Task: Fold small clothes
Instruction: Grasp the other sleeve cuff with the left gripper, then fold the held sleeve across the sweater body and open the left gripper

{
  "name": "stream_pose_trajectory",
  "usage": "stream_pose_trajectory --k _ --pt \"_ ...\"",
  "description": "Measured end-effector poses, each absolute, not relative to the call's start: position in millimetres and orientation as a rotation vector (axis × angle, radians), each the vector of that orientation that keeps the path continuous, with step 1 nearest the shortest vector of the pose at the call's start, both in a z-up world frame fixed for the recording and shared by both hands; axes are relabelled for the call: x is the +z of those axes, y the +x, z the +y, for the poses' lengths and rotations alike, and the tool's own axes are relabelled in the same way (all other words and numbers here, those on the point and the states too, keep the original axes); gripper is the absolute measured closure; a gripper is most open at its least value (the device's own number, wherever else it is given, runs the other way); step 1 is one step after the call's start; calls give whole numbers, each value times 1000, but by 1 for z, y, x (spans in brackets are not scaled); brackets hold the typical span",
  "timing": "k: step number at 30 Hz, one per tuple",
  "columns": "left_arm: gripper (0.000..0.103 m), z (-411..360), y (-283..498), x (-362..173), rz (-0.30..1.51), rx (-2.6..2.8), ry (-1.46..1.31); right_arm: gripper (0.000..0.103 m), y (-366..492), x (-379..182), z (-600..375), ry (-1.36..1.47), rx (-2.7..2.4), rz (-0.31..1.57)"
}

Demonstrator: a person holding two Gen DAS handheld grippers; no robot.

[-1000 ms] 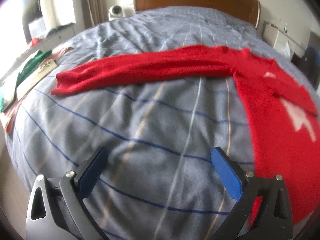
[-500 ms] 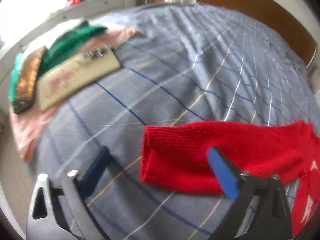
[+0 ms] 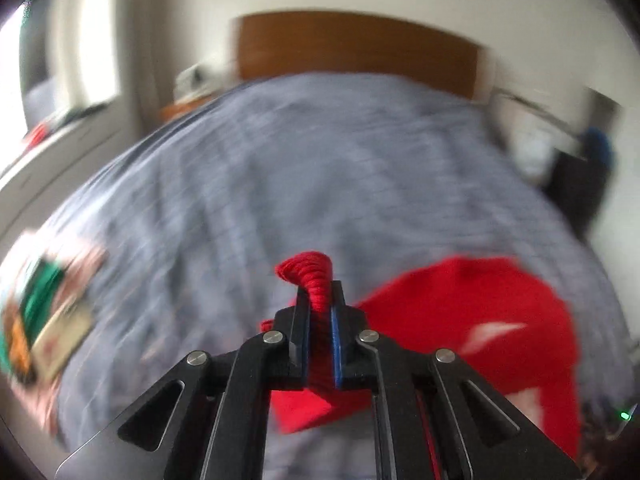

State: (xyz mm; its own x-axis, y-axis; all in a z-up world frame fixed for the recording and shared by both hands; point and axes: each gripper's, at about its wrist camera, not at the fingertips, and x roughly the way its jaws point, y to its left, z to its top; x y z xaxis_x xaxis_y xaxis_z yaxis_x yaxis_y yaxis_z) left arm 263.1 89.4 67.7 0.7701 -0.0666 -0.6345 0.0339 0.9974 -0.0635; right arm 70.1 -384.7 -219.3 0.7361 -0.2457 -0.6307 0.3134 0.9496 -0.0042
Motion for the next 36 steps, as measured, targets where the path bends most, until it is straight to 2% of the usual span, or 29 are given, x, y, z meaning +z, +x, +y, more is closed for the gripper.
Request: stream_pose_trajectory --k 3,7,8,9,11,14,17,21,23,29,36 --pt "96 -3 273 80 667 -218 27 18 70 -219 -385 104 -308 677" --pt "93 -106 272 54 680 -375 116 18 70 -220 -385 106 -307 674" --pt "84 -130 268 37 706 -420 126 18 70 -220 -384 106 -307 673" --pt "60 -147 267 24 737 -454 132 18 70 -220 -385 107 -307 673" --pt "30 -172 251 -7 804 -478 150 18 70 -220 -385 108 -306 673" --pt "30 -178 210 -46 871 -533 207 18 69 -220 -383 110 -306 673" --pt "29 -157 169 -62 899 -531 254 18 69 -220 -383 114 -302 671" --pt "11 -79 134 -60 875 -412 212 18 69 -220 -383 115 -303 671" --pt "8 -35 125 -60 842 -302 169 18 69 -220 -383 115 -303 671" --pt "8 65 127 -94 803 0 6 18 69 -221 -382 104 -313 670" --pt "4 91 114 -130 714 87 -61 17 70 -221 -376 71 -340 669"
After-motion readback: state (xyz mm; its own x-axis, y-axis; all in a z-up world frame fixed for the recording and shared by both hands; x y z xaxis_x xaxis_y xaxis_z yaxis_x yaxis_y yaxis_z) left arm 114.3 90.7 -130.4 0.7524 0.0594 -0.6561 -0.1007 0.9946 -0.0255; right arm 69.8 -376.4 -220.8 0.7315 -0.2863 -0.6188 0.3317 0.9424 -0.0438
